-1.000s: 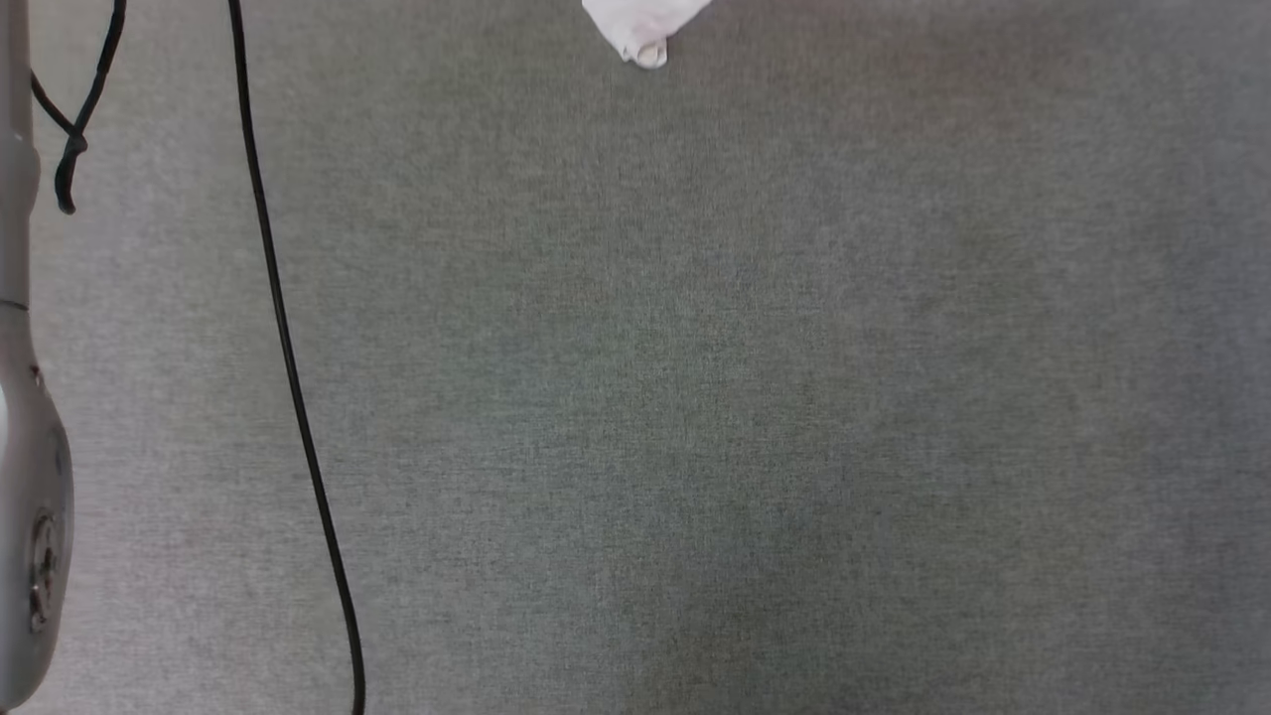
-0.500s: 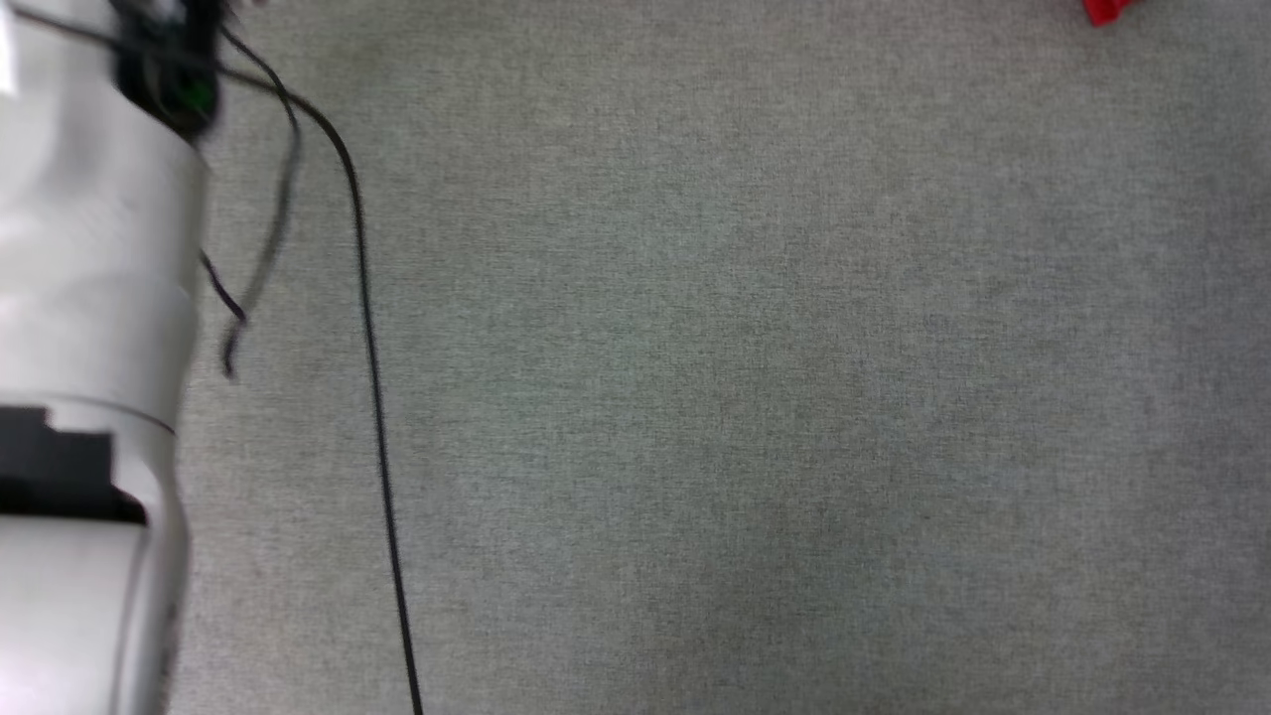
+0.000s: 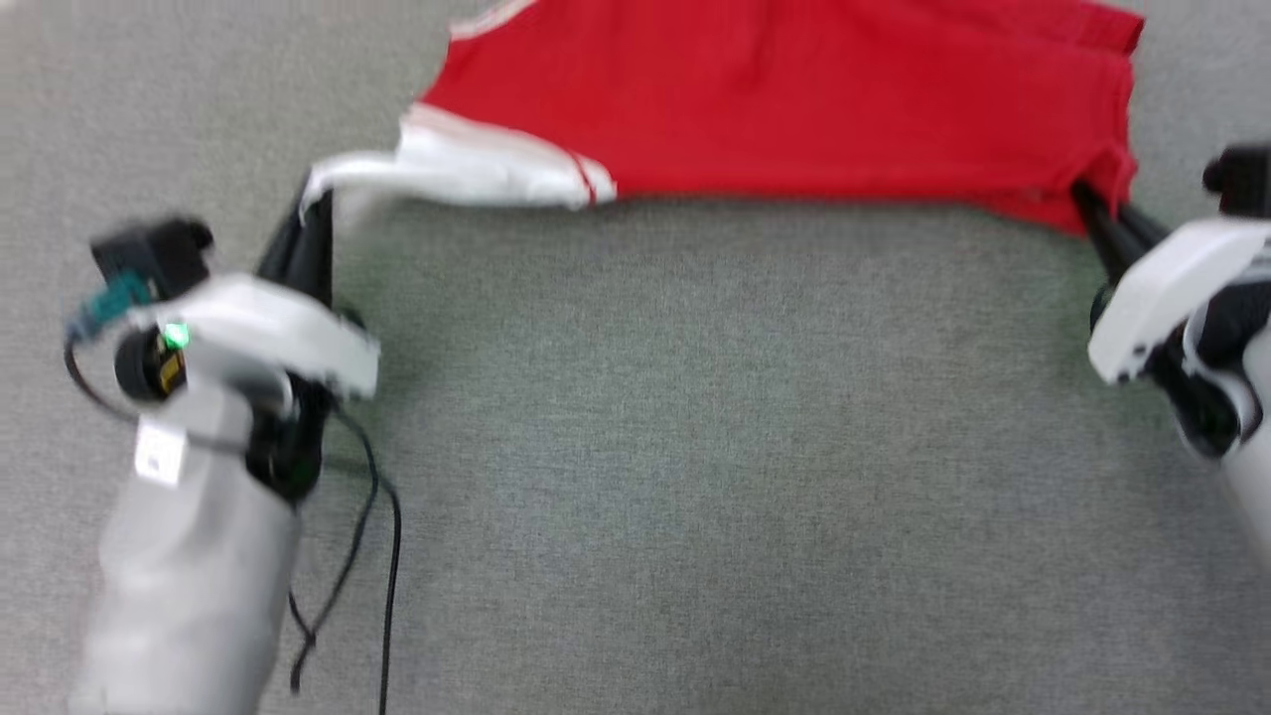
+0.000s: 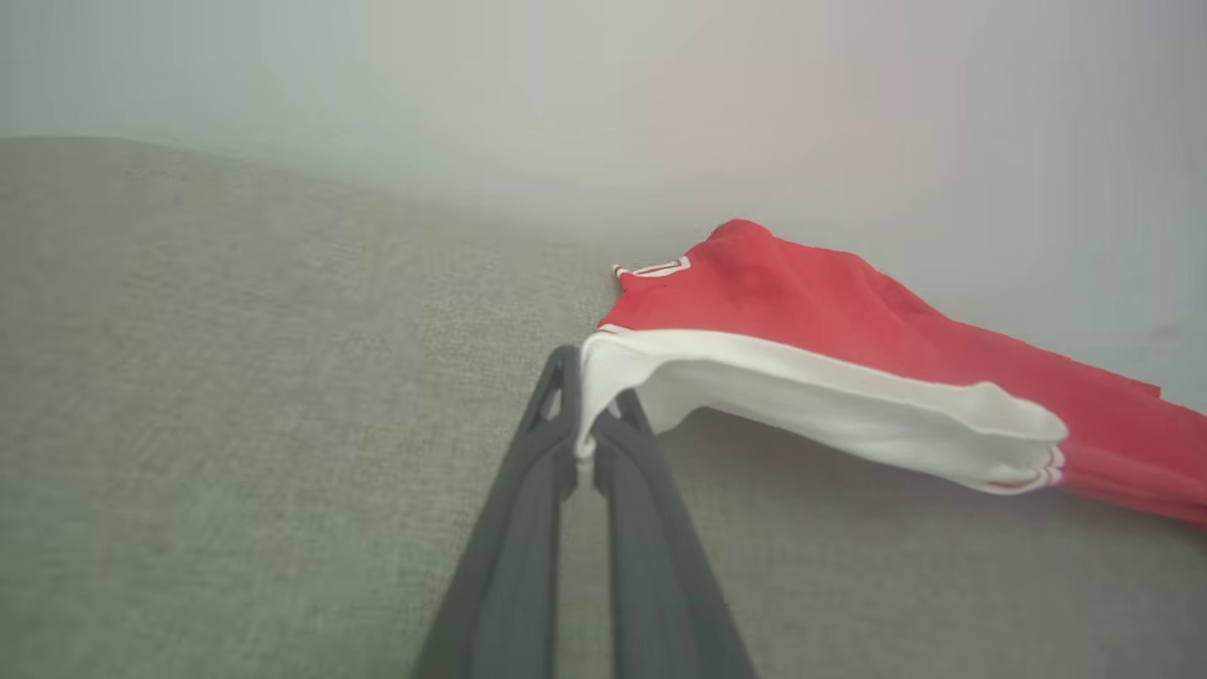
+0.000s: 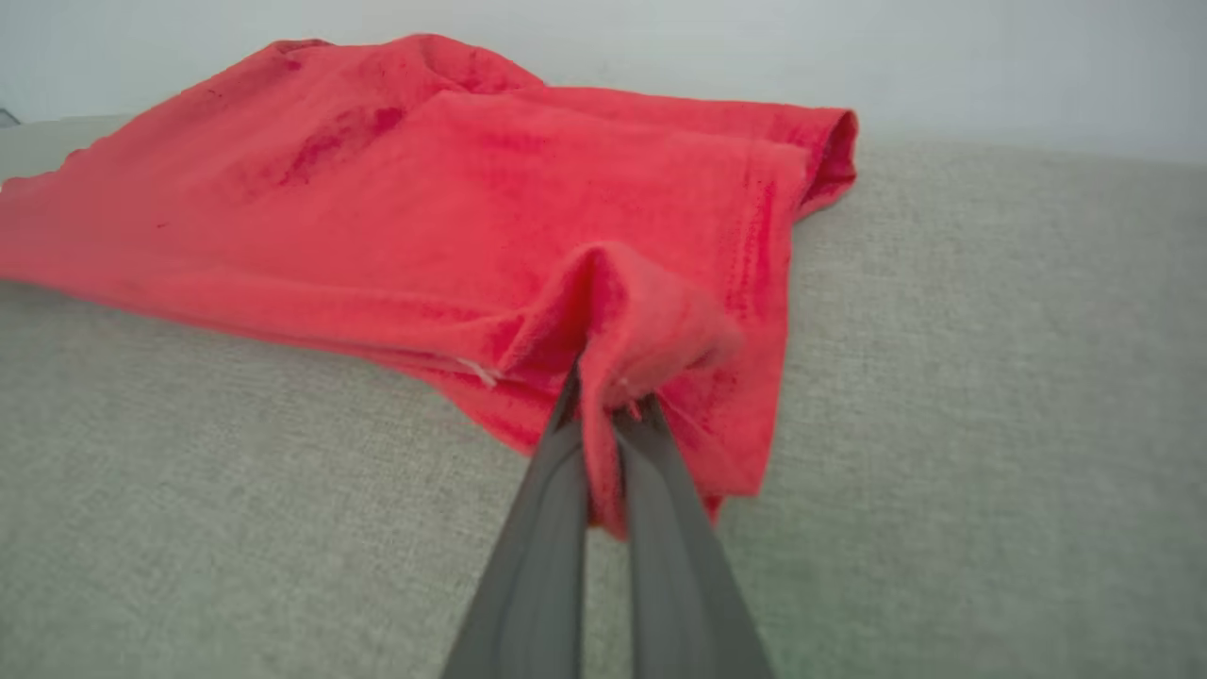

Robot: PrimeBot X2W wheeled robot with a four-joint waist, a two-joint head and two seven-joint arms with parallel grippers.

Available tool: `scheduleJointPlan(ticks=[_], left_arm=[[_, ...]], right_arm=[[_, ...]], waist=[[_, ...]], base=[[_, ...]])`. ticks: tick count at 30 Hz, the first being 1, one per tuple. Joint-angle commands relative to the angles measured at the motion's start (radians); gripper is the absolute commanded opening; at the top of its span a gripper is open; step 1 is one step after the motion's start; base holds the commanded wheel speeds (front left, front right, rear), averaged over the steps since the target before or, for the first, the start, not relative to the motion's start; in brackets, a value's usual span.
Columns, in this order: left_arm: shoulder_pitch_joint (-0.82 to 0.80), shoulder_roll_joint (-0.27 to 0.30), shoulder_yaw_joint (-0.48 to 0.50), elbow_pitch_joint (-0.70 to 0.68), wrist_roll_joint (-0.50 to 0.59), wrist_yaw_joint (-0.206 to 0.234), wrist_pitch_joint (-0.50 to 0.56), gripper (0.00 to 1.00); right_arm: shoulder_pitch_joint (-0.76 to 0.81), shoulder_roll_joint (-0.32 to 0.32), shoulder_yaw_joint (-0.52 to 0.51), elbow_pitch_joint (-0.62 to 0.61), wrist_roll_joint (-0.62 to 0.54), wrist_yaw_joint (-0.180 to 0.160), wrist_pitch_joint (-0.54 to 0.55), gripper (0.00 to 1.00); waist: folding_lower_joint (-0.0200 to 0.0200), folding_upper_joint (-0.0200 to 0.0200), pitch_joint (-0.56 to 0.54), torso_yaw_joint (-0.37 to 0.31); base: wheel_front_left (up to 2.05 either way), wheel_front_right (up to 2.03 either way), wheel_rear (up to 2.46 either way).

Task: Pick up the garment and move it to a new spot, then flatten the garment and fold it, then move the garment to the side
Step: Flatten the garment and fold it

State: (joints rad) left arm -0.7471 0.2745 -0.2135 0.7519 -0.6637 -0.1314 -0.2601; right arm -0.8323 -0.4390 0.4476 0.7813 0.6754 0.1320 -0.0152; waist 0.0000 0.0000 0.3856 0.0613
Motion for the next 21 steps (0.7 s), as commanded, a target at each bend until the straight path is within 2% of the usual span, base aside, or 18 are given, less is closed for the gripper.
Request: scheduleJointPlan(ticks=[1,5,12,14,15,17,18,21], left_arm=[[0.047,0.008,0.012,-0.021,0.011,0.004,-0.007,0.00],[0.228,0.010,0.026,-0.139,0.048,0.030,-0.007,0.00],[0.507,0.022,0.035,-0.327,0.038,0.115,0.033,0.00],[0.575,0.024,0.044,-0.387,0.031,0.142,0.053,0.00],[0.682,0.028,0.056,-0.476,0.014,0.184,0.088,0.00],[0.755,0.035,0.065,-0.526,0.005,0.215,0.111,0.00],[0.845,0.038,0.073,-0.601,-0.006,0.252,0.145,0.00],[0.936,0.038,0.093,-0.665,-0.026,0.289,0.168,0.00]], right_arm=[[0.041,-0.023,-0.004,-0.008,0.005,-0.002,-0.003,0.00],[0.179,-0.057,-0.026,-0.087,0.006,-0.002,0.005,0.00],[0.452,-0.072,-0.144,-0.245,-0.026,-0.003,0.060,0.00],[0.534,-0.059,-0.184,-0.299,-0.046,-0.004,0.086,0.00],[0.659,-0.031,-0.257,-0.389,-0.080,-0.004,0.132,0.00],[0.737,-0.004,-0.290,-0.451,-0.107,-0.004,0.176,0.00],[0.835,0.031,-0.340,-0.541,-0.148,-0.004,0.235,0.00],[0.936,0.068,-0.391,-0.621,-0.186,-0.004,0.289,0.00]], waist=[[0.0000,0.0000,-0.049,-0.004],[0.0000,0.0000,-0.109,-0.004],[0.0000,0.0000,-0.202,-0.002],[0.0000,0.0000,-0.227,-0.002],[0.0000,0.0000,-0.257,-0.003],[0.0000,0.0000,-0.277,-0.010],[0.0000,0.0000,-0.302,-0.012],[0.0000,0.0000,-0.328,-0.010]], base=[[0.00,0.00,0.00],[0.00,0.00,0.00],[0.00,0.00,0.00],[0.00,0.00,0.00],[0.00,0.00,0.00],[0.00,0.00,0.00],[0.00,0.00,0.00],[0.00,0.00,0.00]])
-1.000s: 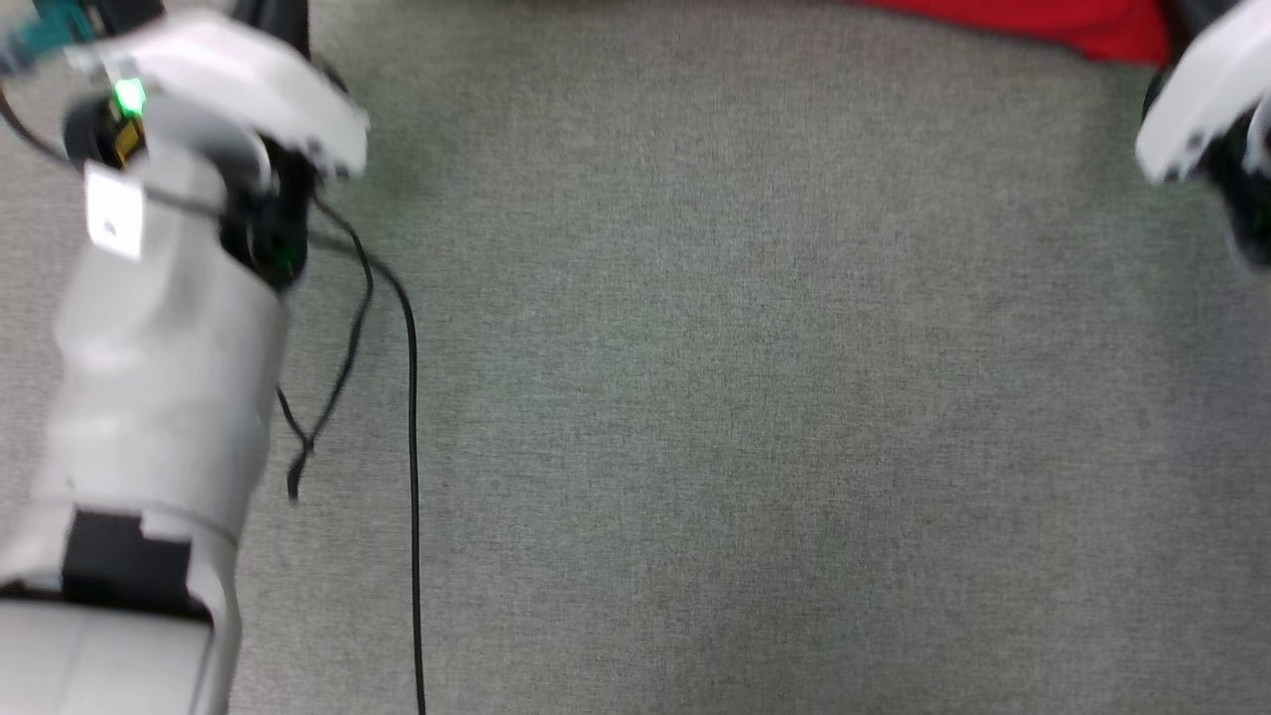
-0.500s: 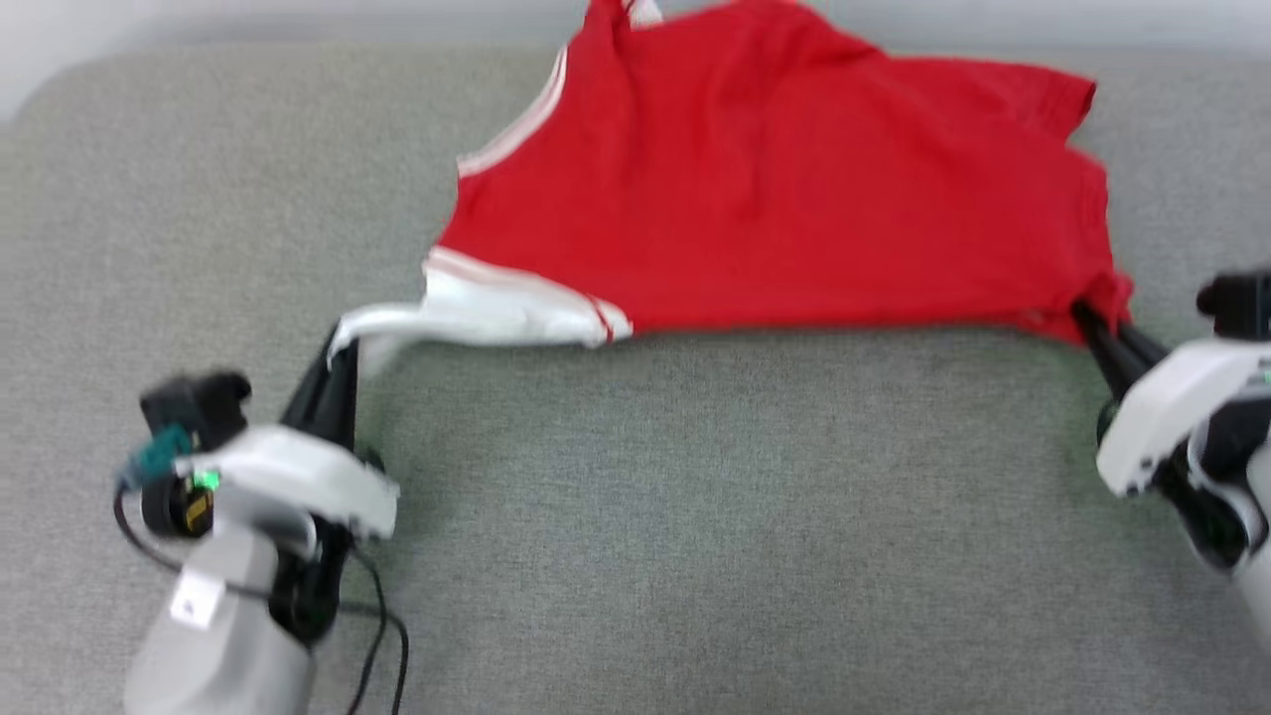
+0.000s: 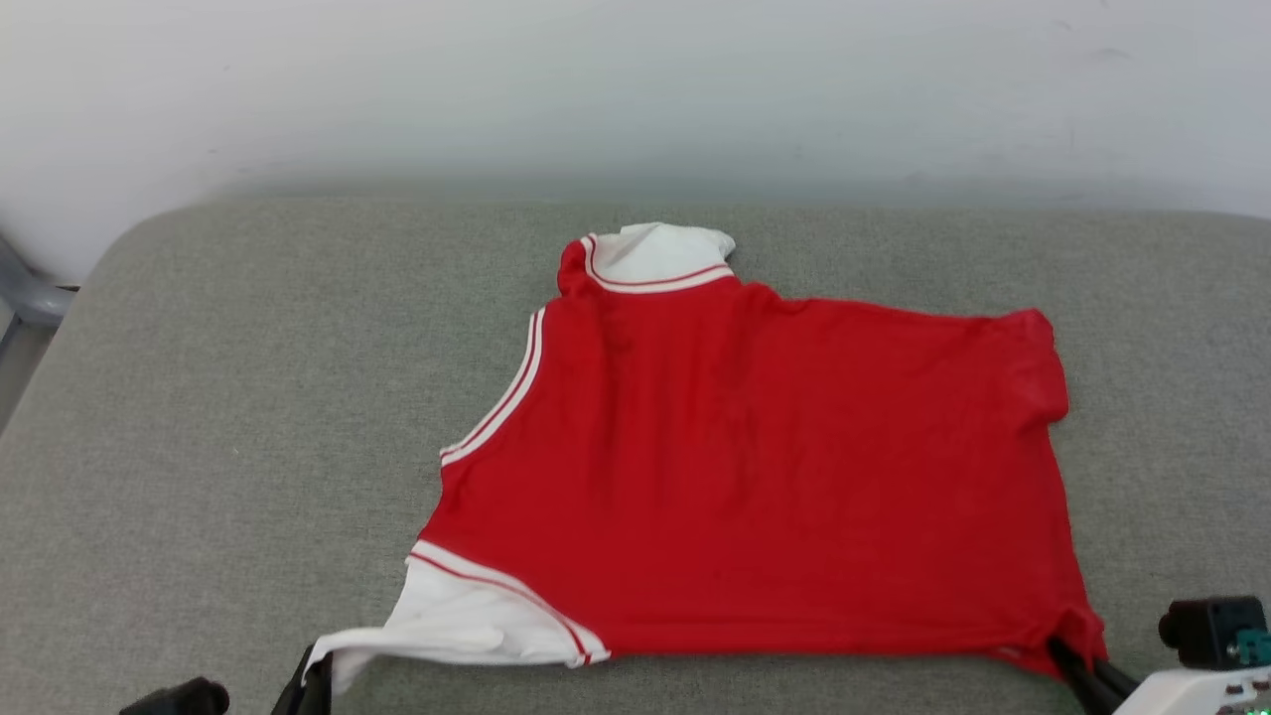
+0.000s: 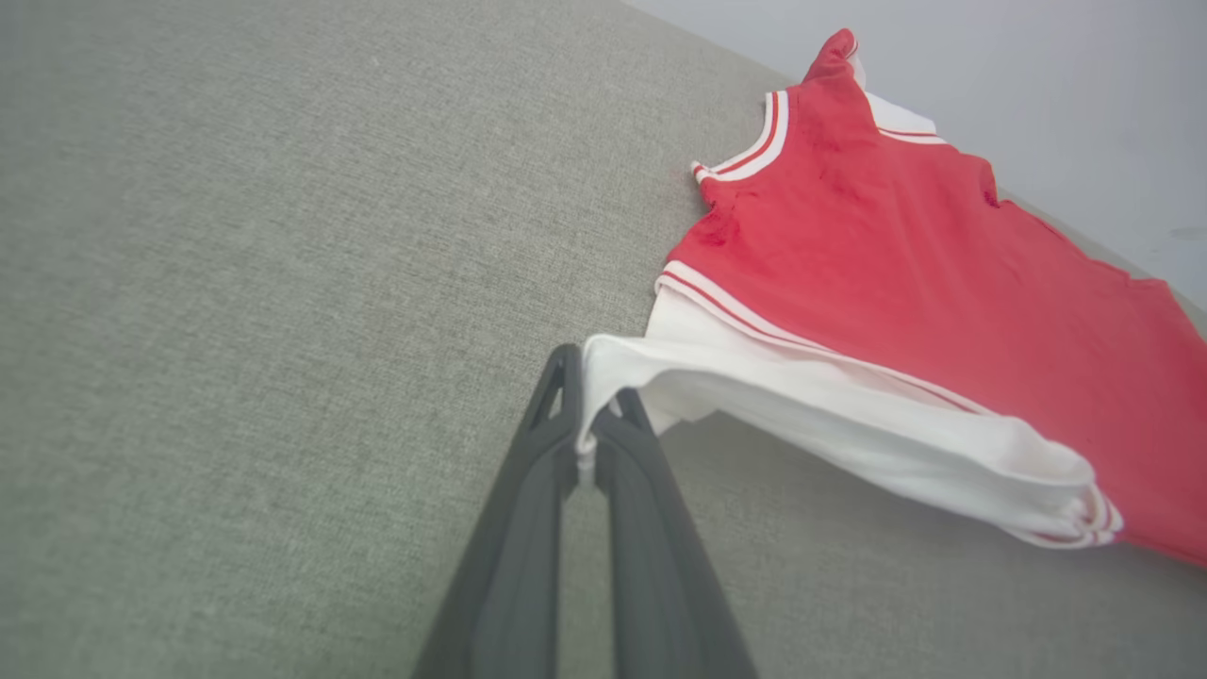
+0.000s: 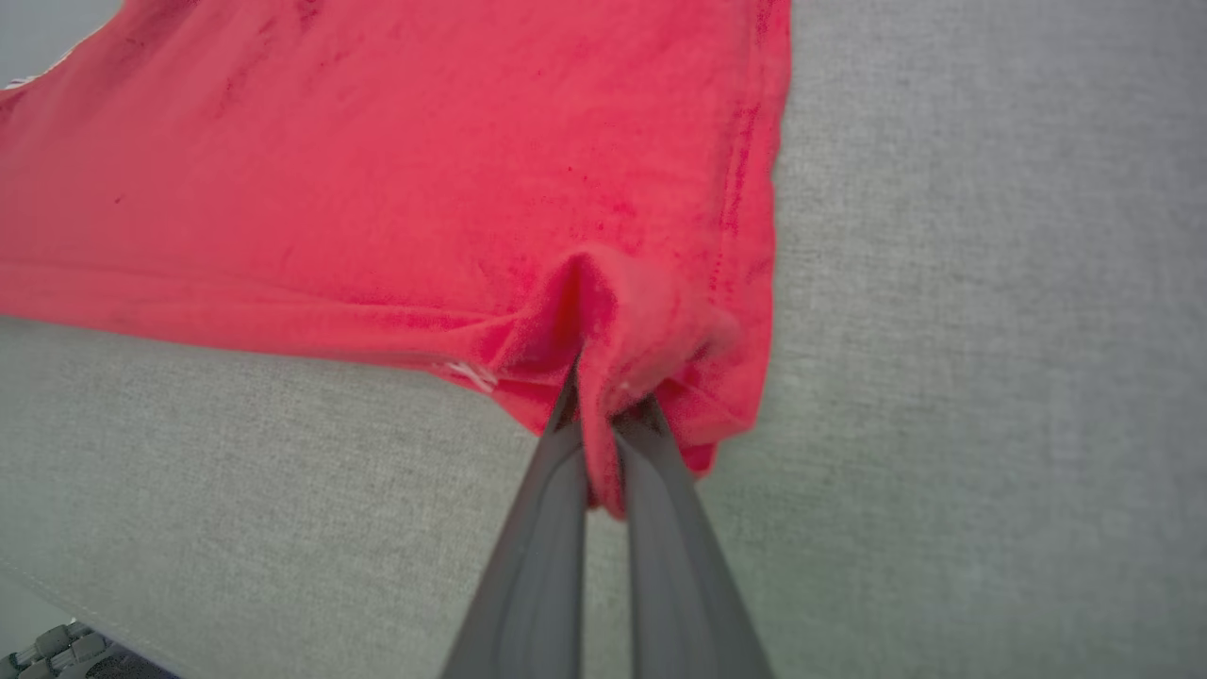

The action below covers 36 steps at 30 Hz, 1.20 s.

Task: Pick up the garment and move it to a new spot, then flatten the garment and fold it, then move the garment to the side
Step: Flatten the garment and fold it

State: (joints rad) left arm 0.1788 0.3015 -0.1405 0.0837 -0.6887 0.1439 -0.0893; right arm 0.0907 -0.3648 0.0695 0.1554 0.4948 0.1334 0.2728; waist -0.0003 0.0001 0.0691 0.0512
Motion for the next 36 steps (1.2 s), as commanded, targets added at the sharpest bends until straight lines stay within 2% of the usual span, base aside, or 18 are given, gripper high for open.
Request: scheduleJointPlan(ticks=[1,6,10,14,19,22,30,36], left_arm=[[0.039,0.016,0.023,-0.014,0.002,0.026,0.005,0.00],[0.143,0.011,0.038,-0.111,-0.018,0.067,0.026,0.00],[0.158,0.020,0.038,-0.163,-0.015,0.075,0.034,0.00],[0.066,0.030,0.018,-0.189,-0.015,0.041,0.047,0.00],[-0.100,0.027,-0.023,-0.122,-0.008,-0.021,0.056,0.00],[-0.164,0.024,-0.034,-0.083,-0.001,-0.039,0.048,0.00],[-0.371,0.004,-0.091,0.092,0.016,-0.113,0.045,0.00],[-0.462,-0.022,-0.127,0.265,0.008,-0.161,0.053,0.00]], right_arm=[[0.041,0.007,-0.025,-0.019,-0.010,-0.005,0.019,0.00],[0.151,0.056,-0.091,-0.130,-0.040,-0.005,0.080,0.00],[0.197,0.091,-0.131,-0.197,-0.054,-0.005,0.115,0.00],[0.168,0.116,-0.161,-0.253,-0.064,-0.005,0.138,0.00],[0.070,0.128,-0.165,-0.272,-0.073,-0.004,0.162,0.00],[0.021,0.123,-0.157,-0.261,-0.070,-0.004,0.158,0.00],[-0.136,0.094,-0.120,-0.137,-0.074,-0.003,0.135,0.00],[-0.201,0.075,-0.065,-0.023,-0.068,-0.003,0.089,0.00]], waist=[[0.0003,-0.0001,-0.019,-0.001],[0.0003,-0.0001,-0.038,0.001],[0.0003,-0.0001,-0.035,0.004],[0.0003,-0.0001,0.001,0.006],[0.0003,-0.0001,0.059,-0.005],[0.0003,-0.0001,0.078,-0.012],[0.0003,-0.0001,0.164,-0.007],[0.0003,-0.0001,0.202,-0.005]], base=[[0.00,0.00,0.00],[0.00,0.00,0.00],[0.00,0.00,0.00],[0.00,0.00,0.00],[0.00,0.00,0.00],[0.00,0.00,0.00],[0.00,0.00,0.00],[0.00,0.00,0.00]])
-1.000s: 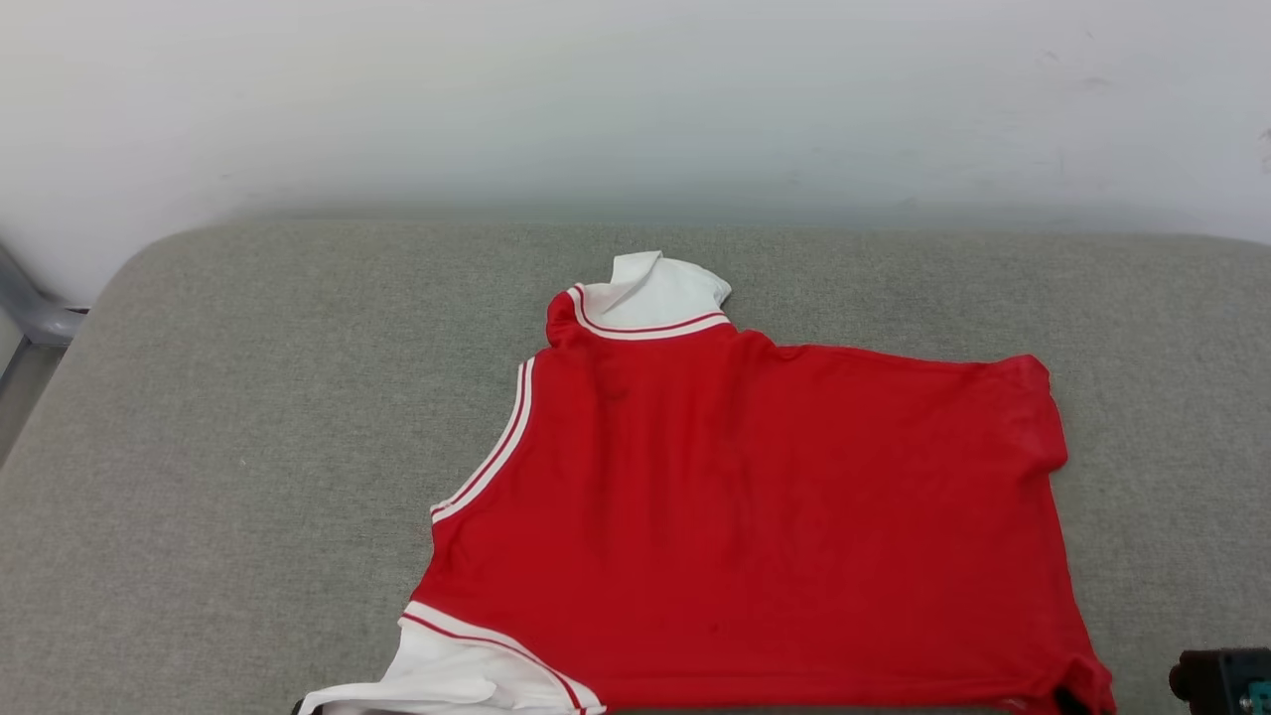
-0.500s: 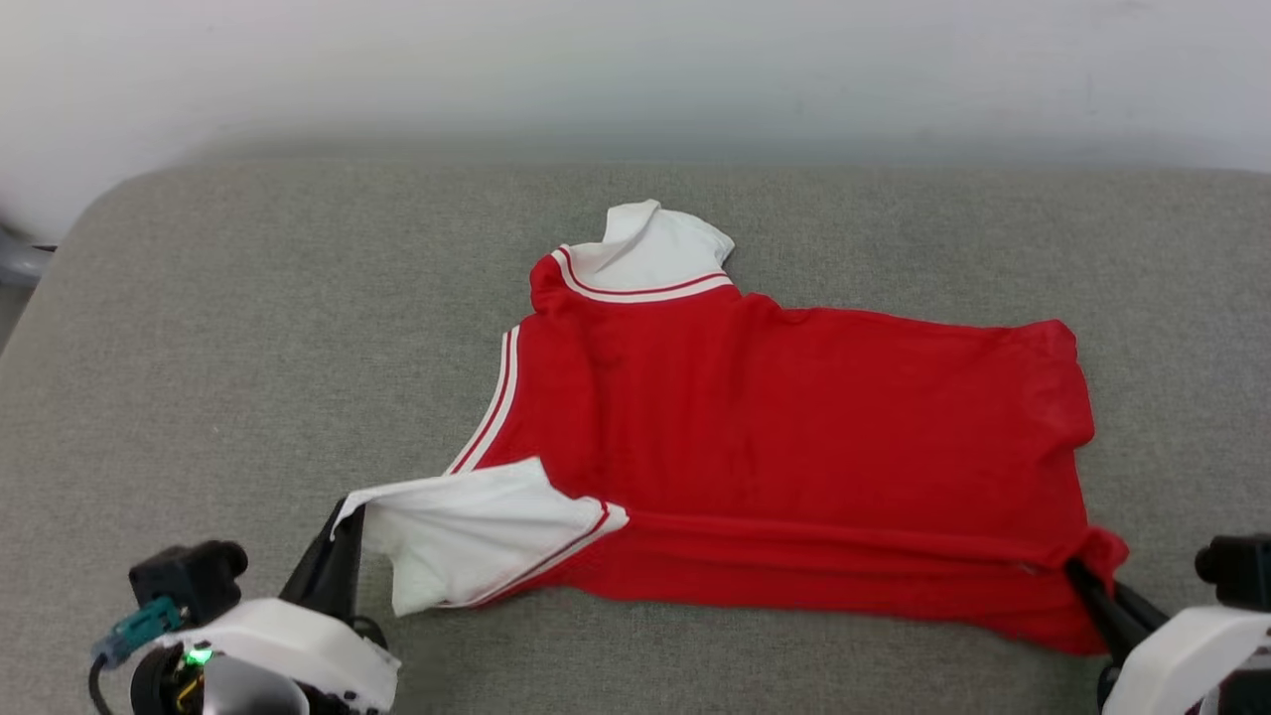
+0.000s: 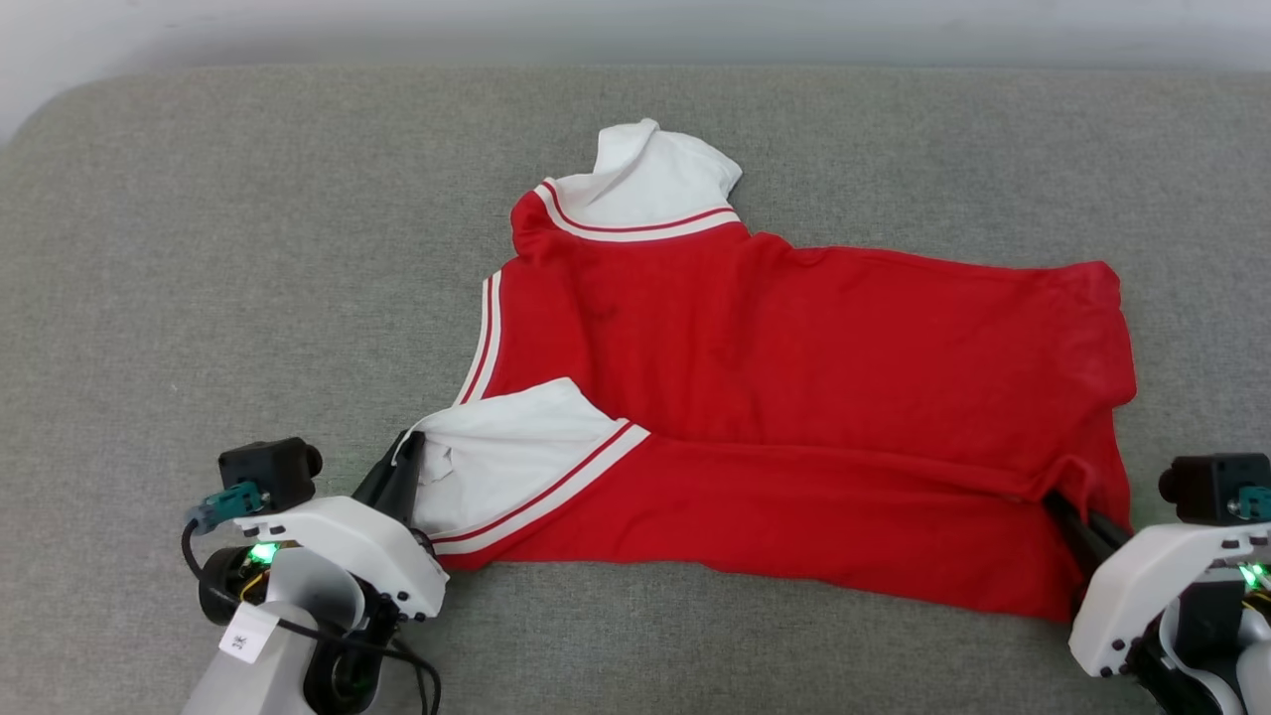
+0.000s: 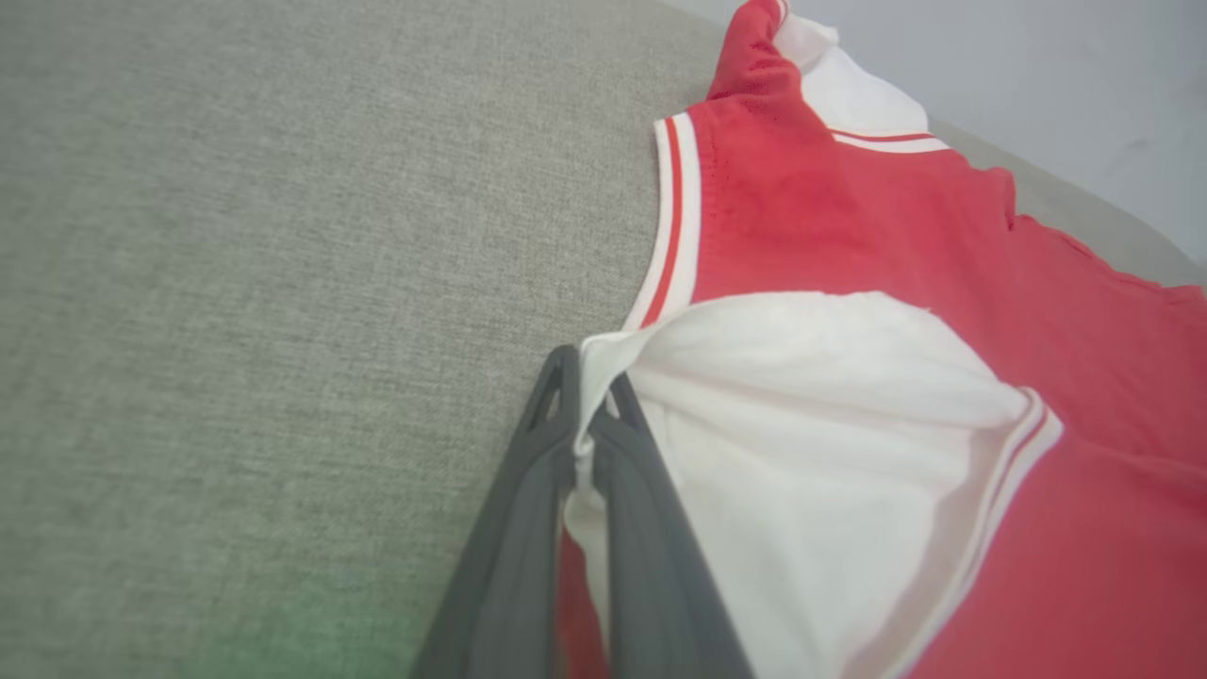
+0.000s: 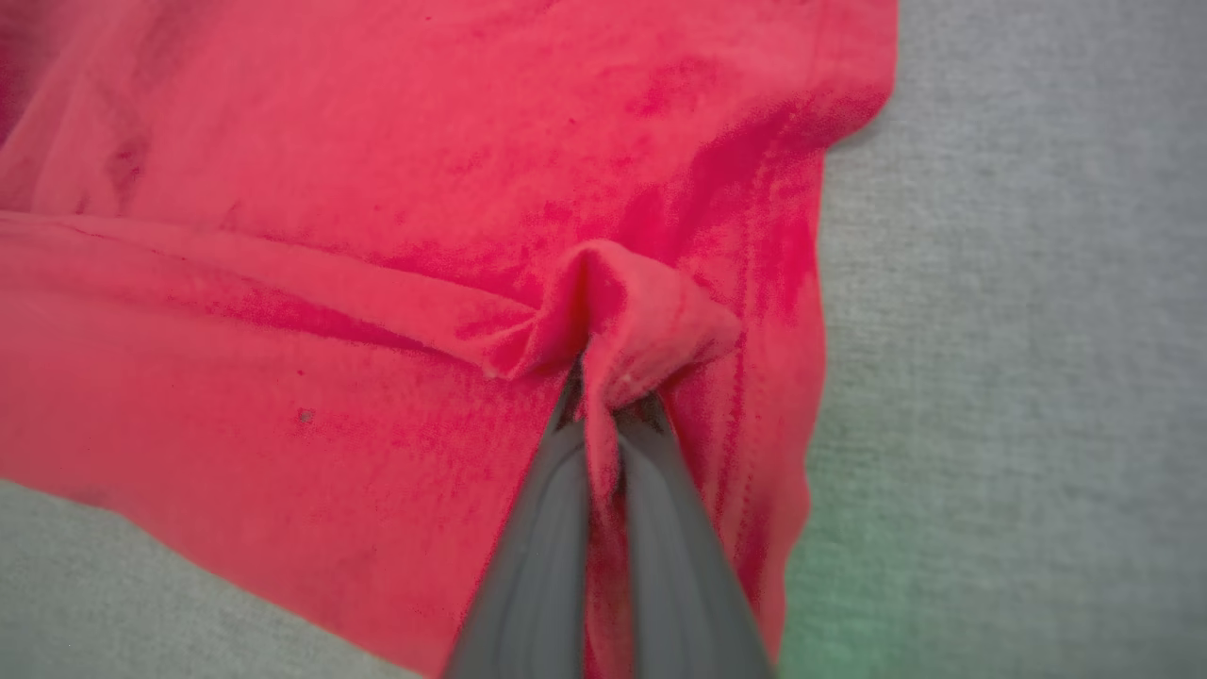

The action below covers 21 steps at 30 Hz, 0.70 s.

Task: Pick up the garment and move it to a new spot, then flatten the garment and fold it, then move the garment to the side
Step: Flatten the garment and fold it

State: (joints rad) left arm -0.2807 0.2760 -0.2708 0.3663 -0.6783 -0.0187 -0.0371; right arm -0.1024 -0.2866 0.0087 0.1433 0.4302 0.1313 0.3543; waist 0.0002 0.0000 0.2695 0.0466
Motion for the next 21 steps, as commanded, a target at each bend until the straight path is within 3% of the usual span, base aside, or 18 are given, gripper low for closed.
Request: scheduleJointPlan(ticks=[1,3,4,5,6,7,15,21], left_arm=[[-0.015,-0.003,0.001,0.008,-0.004,-0.006,-0.004,0.00],[-0.034,-0.011,-0.009,0.055,-0.005,-0.023,-0.010,0.00],[-0.048,-0.015,-0.019,0.094,-0.004,-0.037,-0.014,0.06],[-0.055,-0.016,-0.030,0.113,0.001,-0.044,-0.015,0.32],[-0.061,-0.020,-0.034,0.129,0.002,-0.051,-0.018,0.65],[-0.064,-0.024,-0.038,0.144,0.001,-0.055,-0.022,1.00],[-0.088,-0.016,-0.031,0.210,0.020,-0.056,-0.113,1.00],[-0.081,0.033,-0.035,0.199,0.035,-0.049,-0.087,1.00]], right_arm=[[-0.021,-0.004,0.003,0.009,0.001,-0.001,-0.010,0.00],[-0.035,-0.007,0.020,0.050,0.006,-0.001,-0.035,0.00],[-0.049,-0.008,0.032,0.085,0.008,-0.001,-0.060,0.20],[-0.057,-0.009,0.037,0.095,0.009,-0.001,-0.080,0.70],[-0.063,-0.006,0.043,0.104,0.017,-0.001,-0.101,1.00],[-0.063,-0.003,0.051,0.113,0.022,-0.001,-0.116,1.00],[-0.049,0.016,0.017,0.095,-0.020,-0.001,-0.365,1.00],[-0.004,0.063,-0.031,0.033,-0.109,-0.001,-0.451,1.00]], waist=[[-0.0002,0.0000,0.004,-0.002],[-0.0002,0.0000,0.005,-0.005],[-0.0002,0.0000,0.001,-0.006],[-0.0002,0.0000,0.000,-0.006],[-0.0002,0.0000,-0.002,-0.005],[-0.0002,0.0000,-0.009,-0.005],[-0.0002,0.0000,-0.071,0.001],[-0.0002,0.0000,-0.127,-0.006]], base=[[0.00,0.00,0.00],[0.00,0.00,0.00],[0.00,0.00,0.00],[0.00,0.00,0.00],[0.00,0.00,0.00],[0.00,0.00,0.00],[0.00,0.00,0.00],[0.00,0.00,0.00]])
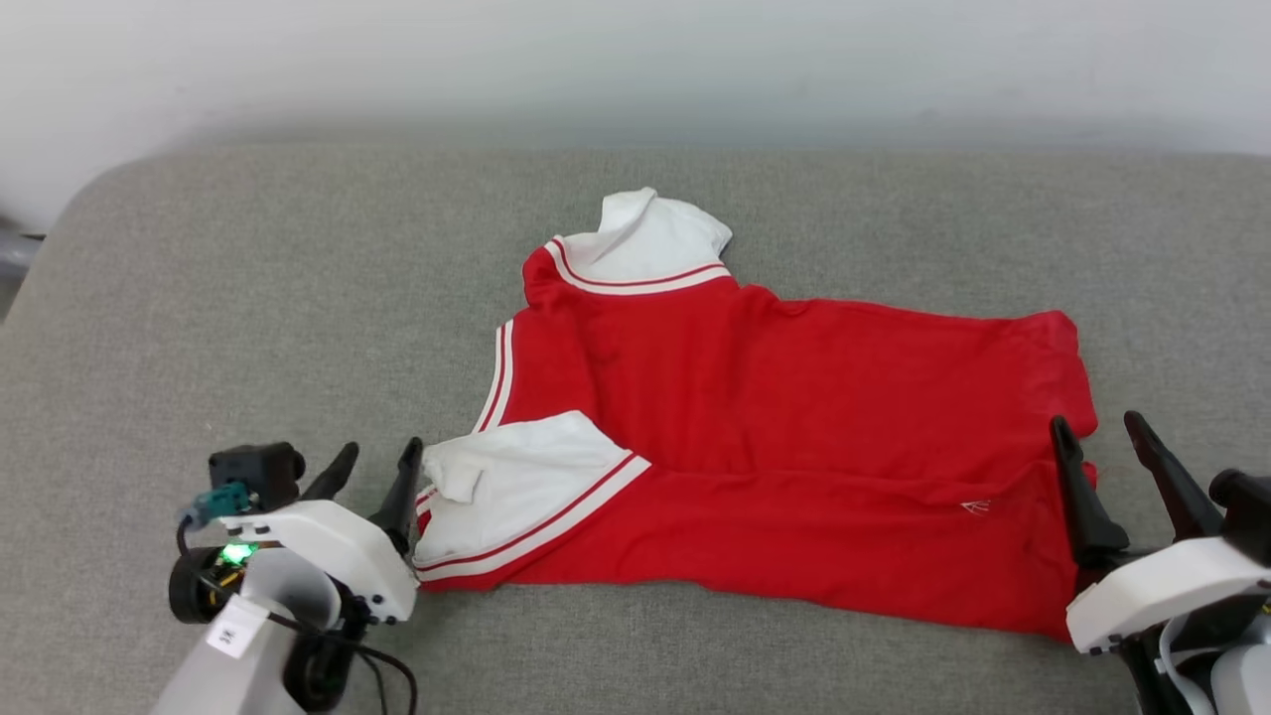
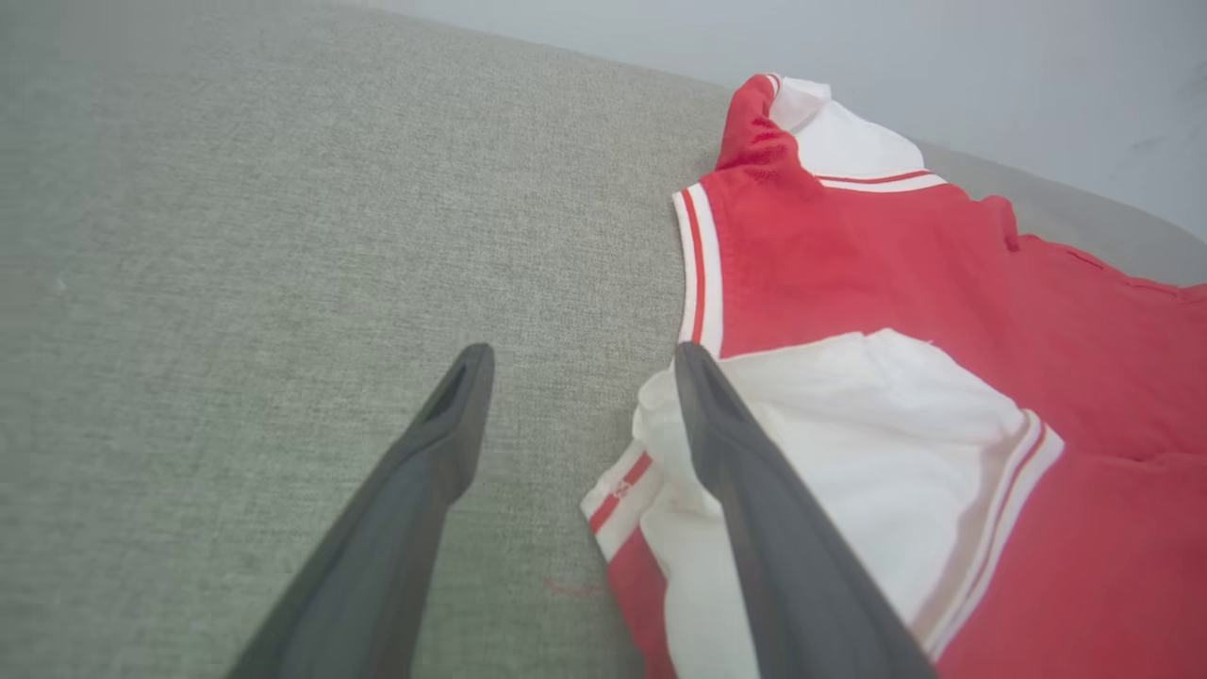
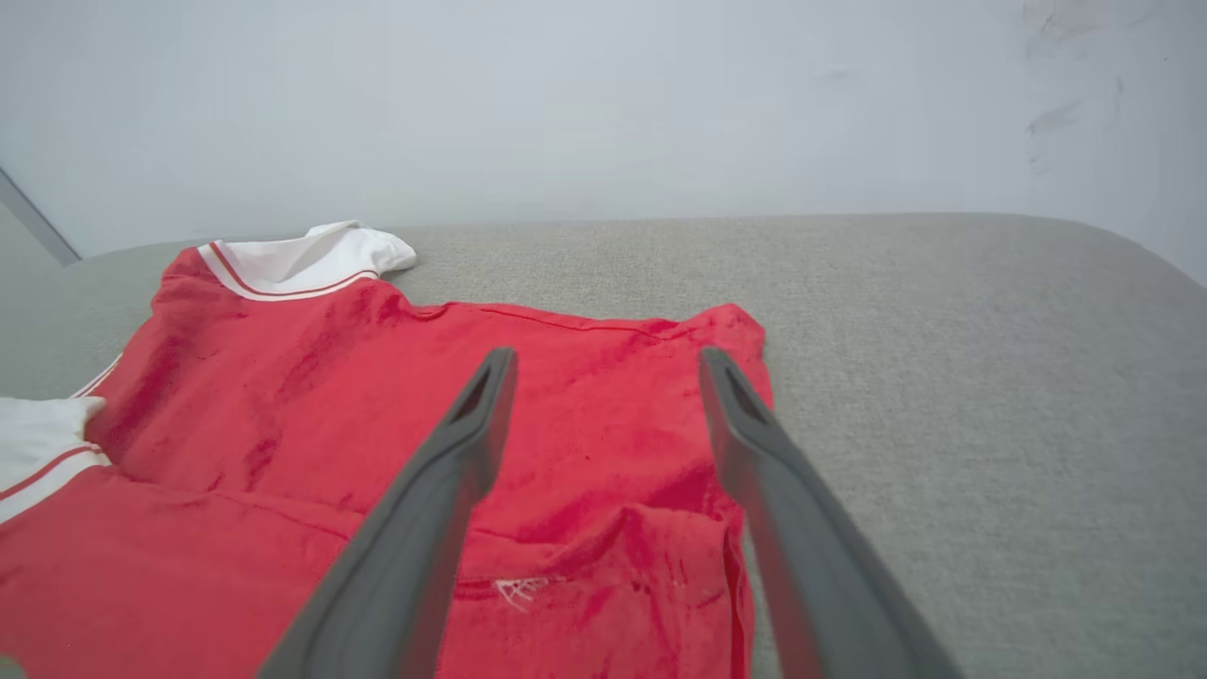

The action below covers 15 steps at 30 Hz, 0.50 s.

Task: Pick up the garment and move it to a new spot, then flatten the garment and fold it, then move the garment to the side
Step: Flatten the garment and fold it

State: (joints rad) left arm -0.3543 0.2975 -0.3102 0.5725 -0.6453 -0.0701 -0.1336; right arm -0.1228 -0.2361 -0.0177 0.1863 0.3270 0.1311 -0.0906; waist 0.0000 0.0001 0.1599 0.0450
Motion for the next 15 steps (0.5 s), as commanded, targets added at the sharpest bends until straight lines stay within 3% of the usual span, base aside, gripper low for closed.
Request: scheduleJointPlan(ticks=[1,4,10,15], left_arm=[[-0.005,0.021,0.004,-0.016,-0.003,0.003,0.031,1.00],[0.004,0.052,0.006,-0.050,-0.030,0.008,0.128,1.00],[0.035,0.123,-0.017,-0.176,-0.132,0.014,0.483,1.00],[0.085,0.167,-0.016,-0.292,-0.209,0.078,0.705,1.00]], right_arm=[[0.025,0.023,-0.013,-0.026,-0.020,-0.001,-0.010,1.00],[0.057,0.053,-0.031,-0.070,-0.041,-0.001,-0.003,1.00],[0.119,0.102,-0.042,-0.167,-0.062,-0.001,0.025,1.00],[0.136,0.128,-0.047,-0.206,-0.066,-0.001,0.044,1.00]], waist=[[0.0000,-0.0001,-0.026,-0.007],[0.0000,-0.0001,-0.048,-0.012],[0.0000,-0.0001,-0.053,-0.028],[0.0000,-0.0001,-0.034,-0.052]], base=[[0.00,0.00,0.00],[0.00,0.00,0.00],[0.00,0.00,0.00],[0.00,0.00,0.00]])
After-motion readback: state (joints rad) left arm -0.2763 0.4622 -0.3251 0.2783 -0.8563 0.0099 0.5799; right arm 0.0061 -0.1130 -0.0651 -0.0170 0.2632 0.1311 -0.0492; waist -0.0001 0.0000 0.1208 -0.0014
